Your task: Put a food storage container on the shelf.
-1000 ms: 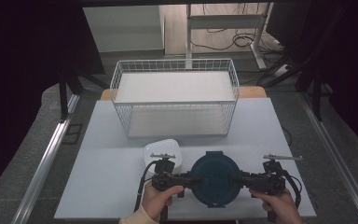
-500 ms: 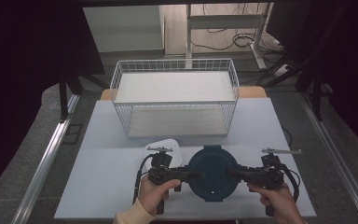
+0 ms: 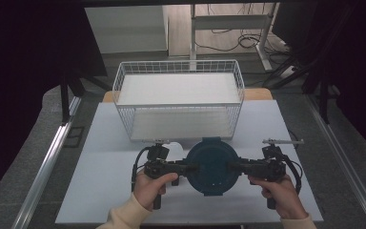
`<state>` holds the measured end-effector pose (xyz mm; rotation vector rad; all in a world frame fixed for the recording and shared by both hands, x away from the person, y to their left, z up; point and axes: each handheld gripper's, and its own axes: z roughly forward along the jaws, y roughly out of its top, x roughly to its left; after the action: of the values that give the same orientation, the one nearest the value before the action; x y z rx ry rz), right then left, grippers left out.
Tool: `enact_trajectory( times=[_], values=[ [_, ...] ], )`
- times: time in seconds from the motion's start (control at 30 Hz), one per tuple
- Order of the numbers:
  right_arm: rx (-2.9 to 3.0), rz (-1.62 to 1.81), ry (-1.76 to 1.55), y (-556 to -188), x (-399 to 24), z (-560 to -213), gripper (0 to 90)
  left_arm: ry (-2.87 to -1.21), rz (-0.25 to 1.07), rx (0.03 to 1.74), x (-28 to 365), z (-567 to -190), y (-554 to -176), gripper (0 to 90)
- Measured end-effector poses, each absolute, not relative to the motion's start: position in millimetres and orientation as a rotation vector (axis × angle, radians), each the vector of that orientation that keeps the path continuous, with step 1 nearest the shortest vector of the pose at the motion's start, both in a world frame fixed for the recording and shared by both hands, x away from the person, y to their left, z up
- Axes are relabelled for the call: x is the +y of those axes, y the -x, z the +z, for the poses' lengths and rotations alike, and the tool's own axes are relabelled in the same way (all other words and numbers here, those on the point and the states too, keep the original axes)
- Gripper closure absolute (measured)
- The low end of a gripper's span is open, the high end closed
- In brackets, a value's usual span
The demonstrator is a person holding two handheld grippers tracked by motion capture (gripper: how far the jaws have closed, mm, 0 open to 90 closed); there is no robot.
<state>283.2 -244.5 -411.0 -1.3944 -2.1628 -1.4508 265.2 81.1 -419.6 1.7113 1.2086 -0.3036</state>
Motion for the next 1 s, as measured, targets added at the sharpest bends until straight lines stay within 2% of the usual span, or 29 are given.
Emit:
enact_trajectory(
  times=[1.0],
  values=[
    [-2.202,-1.48,1.338,-313.9,-211.3,-370.3,40.6,-1.697,-0.264,1.204,112.9,-381.4,-287.4,41.2]
  ],
)
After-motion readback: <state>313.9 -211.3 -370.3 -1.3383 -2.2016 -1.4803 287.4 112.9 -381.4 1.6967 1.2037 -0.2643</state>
